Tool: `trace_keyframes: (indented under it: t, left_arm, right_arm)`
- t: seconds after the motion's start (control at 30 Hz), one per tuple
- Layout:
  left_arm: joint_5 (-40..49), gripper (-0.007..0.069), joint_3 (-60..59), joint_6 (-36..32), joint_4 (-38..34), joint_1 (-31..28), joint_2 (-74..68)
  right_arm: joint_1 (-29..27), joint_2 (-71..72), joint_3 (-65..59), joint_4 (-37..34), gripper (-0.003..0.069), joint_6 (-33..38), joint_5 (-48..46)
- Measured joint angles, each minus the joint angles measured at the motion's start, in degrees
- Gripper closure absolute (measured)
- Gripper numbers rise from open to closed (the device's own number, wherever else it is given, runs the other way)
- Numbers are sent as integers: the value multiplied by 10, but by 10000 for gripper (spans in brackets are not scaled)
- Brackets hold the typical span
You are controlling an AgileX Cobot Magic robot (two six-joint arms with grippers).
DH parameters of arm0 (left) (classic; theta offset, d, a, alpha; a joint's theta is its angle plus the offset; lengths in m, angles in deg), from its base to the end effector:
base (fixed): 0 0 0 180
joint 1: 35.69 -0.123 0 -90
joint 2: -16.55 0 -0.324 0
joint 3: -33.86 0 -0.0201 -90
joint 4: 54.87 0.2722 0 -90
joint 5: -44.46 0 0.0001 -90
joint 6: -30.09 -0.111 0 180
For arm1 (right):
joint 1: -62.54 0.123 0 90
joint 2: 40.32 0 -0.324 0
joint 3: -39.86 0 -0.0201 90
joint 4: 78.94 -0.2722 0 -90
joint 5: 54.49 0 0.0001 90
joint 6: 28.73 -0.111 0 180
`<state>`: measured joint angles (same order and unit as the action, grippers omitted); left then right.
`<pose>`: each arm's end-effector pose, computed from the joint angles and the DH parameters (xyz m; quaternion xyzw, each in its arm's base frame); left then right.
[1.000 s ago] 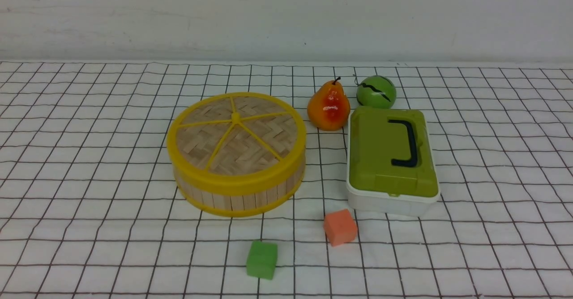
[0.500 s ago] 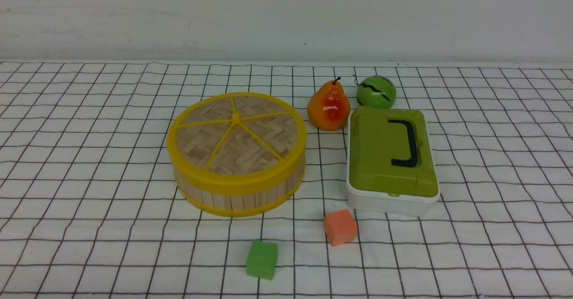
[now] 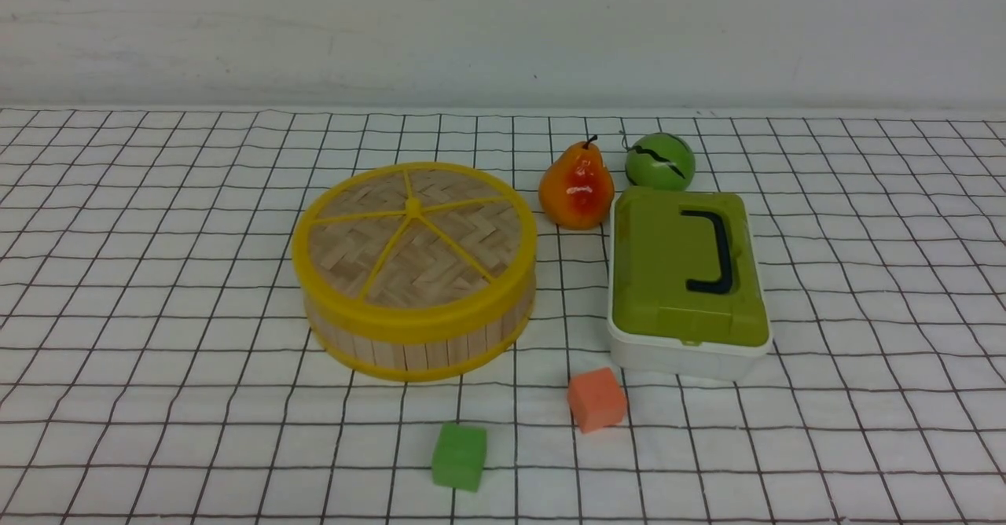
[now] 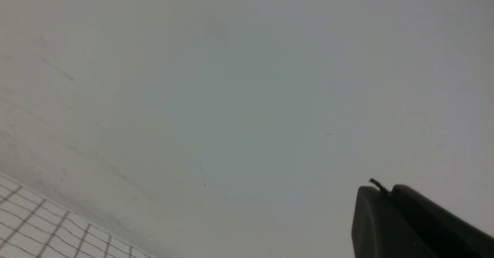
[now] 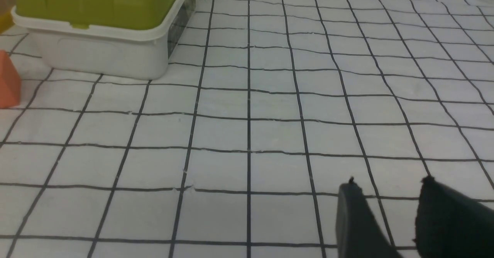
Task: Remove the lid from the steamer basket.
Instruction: Use the left arm to lift the lid of the steamer
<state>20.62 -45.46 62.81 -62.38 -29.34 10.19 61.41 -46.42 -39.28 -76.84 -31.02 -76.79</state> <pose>0.0462 0.0007 0.2514 -0.1690 0.4870 -0.3219 0.7941 0.0532 -0.0026 0.1665 0.0145 0.8064 -0.0096 0.5911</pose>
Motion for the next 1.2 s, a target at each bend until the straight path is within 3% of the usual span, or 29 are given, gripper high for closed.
trace_keyframes:
  t: [0.1, 0.2, 0.27, 0.33, 0.47, 0.57, 0.77, 0.9, 1.03, 1.13, 1.17, 1.2]
  left_arm:
    - [77, 597, 43, 17, -3, 0, -1]
    - [280, 637, 183, -7, 14, 0, -60]
    - [336, 637, 227, -21, 25, 0, -95]
    - [460, 637, 304, -38, 51, 0, -183]
    - [540, 637, 358, -43, 59, 0, -295]
    - [573, 637, 386, -76, -7, 0, -380]
    - [699, 637, 506, -453, -384, 0, -588]
    - [773, 637, 614, -548, -478, 0, -716]
    - [831, 637, 762, -532, -456, 1, -841]
    - [853, 637, 875, -463, -362, 19, -918]
    - [863, 637, 928, -432, -299, 34, -952]
    - [863, 637, 937, -426, -288, 37, -957]
  right_arm:
    - [0, 0, 0, 0, 419, 0, 0]
    - [0, 0, 0, 0, 419, 0, 0]
    - [0, 0, 0, 0, 419, 0, 0]
    - [0, 0, 0, 0, 419, 0, 0]
    - [0, 0, 0, 0, 419, 0, 0]
    - [0, 0, 0, 0, 419, 0, 0]
    - [0, 0, 0, 0, 419, 0, 0]
    - [0, 0, 0, 0, 419, 0, 0]
    - [0, 0, 0, 0, 419, 0, 0]
    - [0, 0, 0, 0, 419, 0, 0]
    - [0, 0, 0, 0, 419, 0, 0]
    - [0, 0, 0, 0, 419, 0, 0]
